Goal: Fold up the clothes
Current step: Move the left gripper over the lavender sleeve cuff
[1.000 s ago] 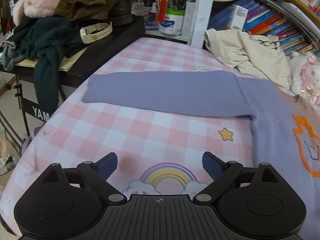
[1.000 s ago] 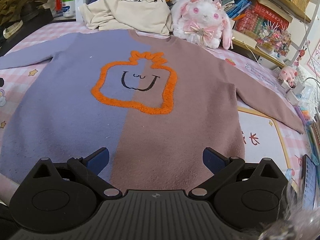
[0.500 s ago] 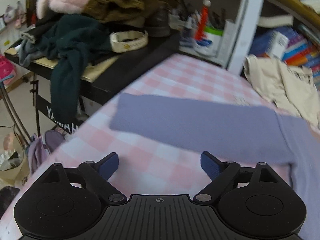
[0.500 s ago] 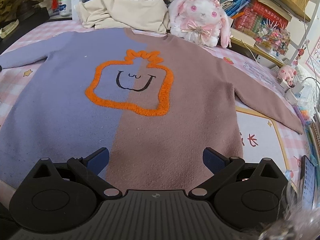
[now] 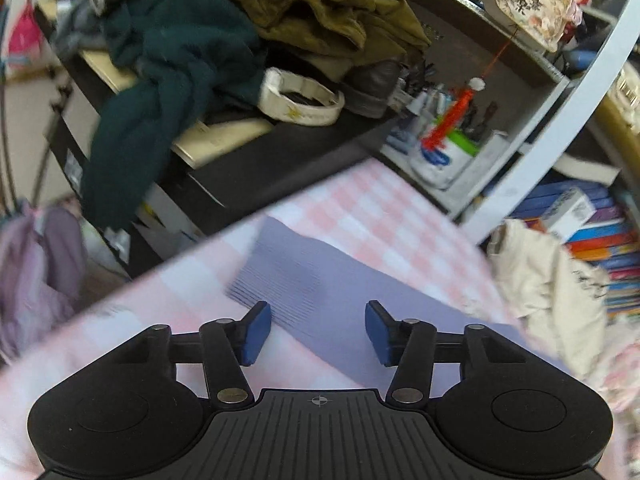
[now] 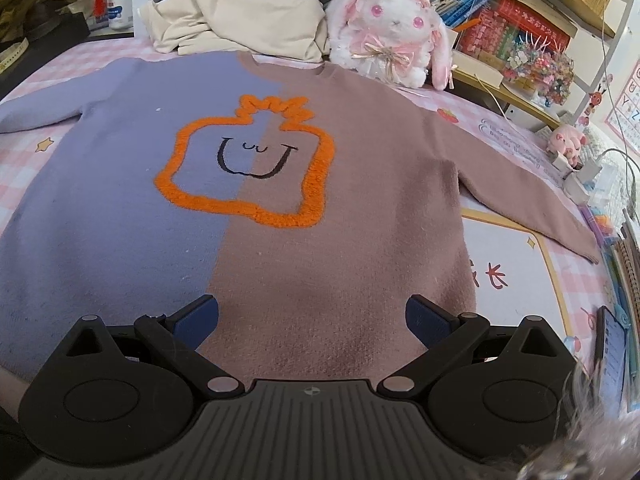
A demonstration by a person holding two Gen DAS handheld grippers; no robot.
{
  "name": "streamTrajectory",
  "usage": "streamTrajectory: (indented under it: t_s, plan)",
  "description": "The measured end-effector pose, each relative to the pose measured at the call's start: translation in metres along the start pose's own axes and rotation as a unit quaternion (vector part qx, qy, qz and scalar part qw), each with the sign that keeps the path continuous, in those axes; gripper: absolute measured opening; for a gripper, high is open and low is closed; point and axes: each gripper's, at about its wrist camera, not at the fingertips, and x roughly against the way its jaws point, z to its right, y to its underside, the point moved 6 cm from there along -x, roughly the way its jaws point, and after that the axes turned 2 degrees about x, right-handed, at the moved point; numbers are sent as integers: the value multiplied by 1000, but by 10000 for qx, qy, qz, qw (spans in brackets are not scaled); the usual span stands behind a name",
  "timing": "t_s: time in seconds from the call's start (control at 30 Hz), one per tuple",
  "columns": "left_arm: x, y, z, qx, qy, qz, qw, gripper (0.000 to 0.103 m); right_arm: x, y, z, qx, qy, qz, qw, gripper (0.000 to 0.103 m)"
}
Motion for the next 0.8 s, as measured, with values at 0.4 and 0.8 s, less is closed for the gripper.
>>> streamTrajectory:
  t_s: [0.4,0.8]
  plan:
    - [-5,-24,-2,-798,-771,338,9933,51,1,1,4,31,52,10,10000,101]
    - [-24,-6,14,442,666,-166,9967,50,2,0,-2,150,30,38,9999,101]
